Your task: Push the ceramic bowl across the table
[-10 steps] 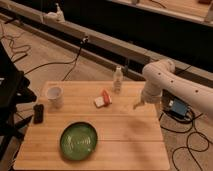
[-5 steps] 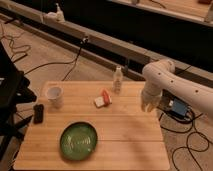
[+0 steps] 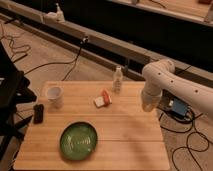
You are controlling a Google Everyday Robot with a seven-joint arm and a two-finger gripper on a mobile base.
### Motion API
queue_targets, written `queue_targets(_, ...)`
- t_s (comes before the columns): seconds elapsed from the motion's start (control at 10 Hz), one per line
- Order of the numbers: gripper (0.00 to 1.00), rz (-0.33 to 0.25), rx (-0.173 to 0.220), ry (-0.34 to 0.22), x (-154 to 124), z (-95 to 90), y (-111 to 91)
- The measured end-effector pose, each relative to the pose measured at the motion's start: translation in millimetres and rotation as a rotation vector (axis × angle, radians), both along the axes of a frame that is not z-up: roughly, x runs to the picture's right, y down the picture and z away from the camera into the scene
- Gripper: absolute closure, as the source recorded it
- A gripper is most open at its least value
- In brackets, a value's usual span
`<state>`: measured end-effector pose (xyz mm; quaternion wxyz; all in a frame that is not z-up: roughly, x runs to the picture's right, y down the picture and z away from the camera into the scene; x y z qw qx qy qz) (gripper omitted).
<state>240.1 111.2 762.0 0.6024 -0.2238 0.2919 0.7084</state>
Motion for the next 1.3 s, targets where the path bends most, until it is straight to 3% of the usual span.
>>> queue_targets(0.3,1.00,-0.075,-0.005,-0.028,-36.4,12.7,-1.9)
queue_targets(0.5,1.00,-0.125,-0.047,-0.075,-69.2,22.4,20.5)
queue_targets(0.7,1.00,-0.139,-0.097,-0.147,-109.5,29.1,43.7)
queue_targets(1.0,1.00,-0.208,-0.181,-0.341,-196.5,10.2,90.1)
queue_targets(1.1,1.00,-0.226,-0.192,-0.375,-209.2,4.4,97.8)
queue_targets(1.3,1.00,-0.224,-0.192,-0.373,-207.4,4.2,98.1)
